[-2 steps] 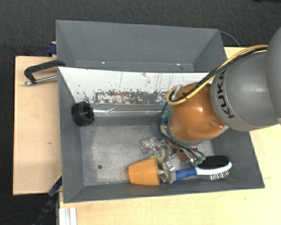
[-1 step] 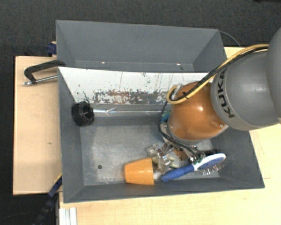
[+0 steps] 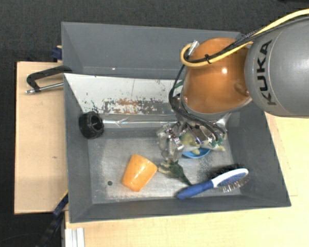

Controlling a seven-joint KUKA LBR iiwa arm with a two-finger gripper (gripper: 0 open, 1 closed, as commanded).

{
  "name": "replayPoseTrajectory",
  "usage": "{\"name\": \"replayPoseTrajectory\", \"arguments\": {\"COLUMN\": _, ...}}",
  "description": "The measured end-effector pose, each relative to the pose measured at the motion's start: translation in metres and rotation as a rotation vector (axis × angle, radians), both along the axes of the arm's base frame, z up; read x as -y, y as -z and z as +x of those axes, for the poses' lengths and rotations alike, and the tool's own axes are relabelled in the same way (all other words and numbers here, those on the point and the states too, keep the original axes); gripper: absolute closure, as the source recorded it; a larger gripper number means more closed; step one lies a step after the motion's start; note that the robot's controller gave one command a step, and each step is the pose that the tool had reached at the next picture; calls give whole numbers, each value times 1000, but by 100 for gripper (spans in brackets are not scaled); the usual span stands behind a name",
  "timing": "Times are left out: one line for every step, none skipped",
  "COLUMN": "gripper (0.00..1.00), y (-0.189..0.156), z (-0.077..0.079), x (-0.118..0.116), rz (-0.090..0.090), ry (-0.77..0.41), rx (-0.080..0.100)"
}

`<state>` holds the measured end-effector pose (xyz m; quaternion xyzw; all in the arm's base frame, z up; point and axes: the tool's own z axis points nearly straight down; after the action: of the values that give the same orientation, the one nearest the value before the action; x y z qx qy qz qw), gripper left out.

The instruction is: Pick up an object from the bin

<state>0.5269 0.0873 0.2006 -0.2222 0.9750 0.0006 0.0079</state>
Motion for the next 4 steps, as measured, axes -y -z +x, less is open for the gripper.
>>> {"name": "replayPoseTrajectory", "arguments": {"gripper": 0, "y": 5, "z": -2, "x": 2, "rz": -2, "ry": 2, "rx": -10}}
{"name": "replayPoseTrajectory", "arguments": {"gripper": 0, "y": 104, "z": -30, "x": 28, "rz": -5, "ry": 14, "rx": -23}}
{"name": "replayPoseTrajectory", "arguments": {"gripper": 0, "y": 129, "z": -35, "x": -19, "rz": -2, "ry": -160, "rx": -10}}
{"name": "replayPoseTrajectory", "arguments": {"gripper": 100, "y": 127, "z": -32, "x": -17, "rz": -4, "ry": -156, "rx": -3}}
